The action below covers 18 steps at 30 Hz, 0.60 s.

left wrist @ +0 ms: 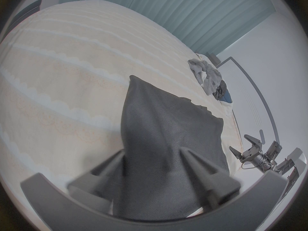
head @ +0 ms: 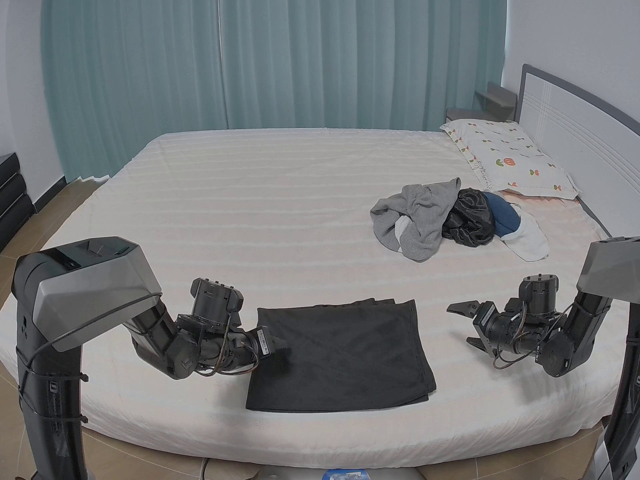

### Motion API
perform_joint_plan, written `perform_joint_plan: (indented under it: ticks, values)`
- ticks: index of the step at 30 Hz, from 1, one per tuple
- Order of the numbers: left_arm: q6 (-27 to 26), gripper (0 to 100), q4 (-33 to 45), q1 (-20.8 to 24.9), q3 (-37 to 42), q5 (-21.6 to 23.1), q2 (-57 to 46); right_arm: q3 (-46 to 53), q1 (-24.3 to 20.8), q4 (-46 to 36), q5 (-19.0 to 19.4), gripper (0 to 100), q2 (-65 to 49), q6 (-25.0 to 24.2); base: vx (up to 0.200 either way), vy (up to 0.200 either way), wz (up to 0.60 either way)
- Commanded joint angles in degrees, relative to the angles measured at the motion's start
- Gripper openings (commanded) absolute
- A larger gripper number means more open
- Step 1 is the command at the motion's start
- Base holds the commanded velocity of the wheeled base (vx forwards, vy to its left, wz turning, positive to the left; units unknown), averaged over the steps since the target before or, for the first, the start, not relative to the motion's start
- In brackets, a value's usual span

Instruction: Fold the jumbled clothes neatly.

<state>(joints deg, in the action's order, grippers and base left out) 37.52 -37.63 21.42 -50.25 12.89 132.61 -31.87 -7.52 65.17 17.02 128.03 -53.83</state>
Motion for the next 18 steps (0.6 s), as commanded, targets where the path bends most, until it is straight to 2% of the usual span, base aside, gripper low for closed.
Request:
perform_joint_plan:
  ticks: [1,18]
  values:
    - [0.18,0,0.02,0.03,0.77,-0.05,-0.16,0.14,0.23,0.48,0.03,100,0.21,-0.04,0.0,0.0,0.0]
    - [2.2,0,-0.16,-0.76,1.29,-0.05,-0.42,1.28,0.31,1.8,0.03,100,0.29,-0.22,0.0,0.0,0.0]
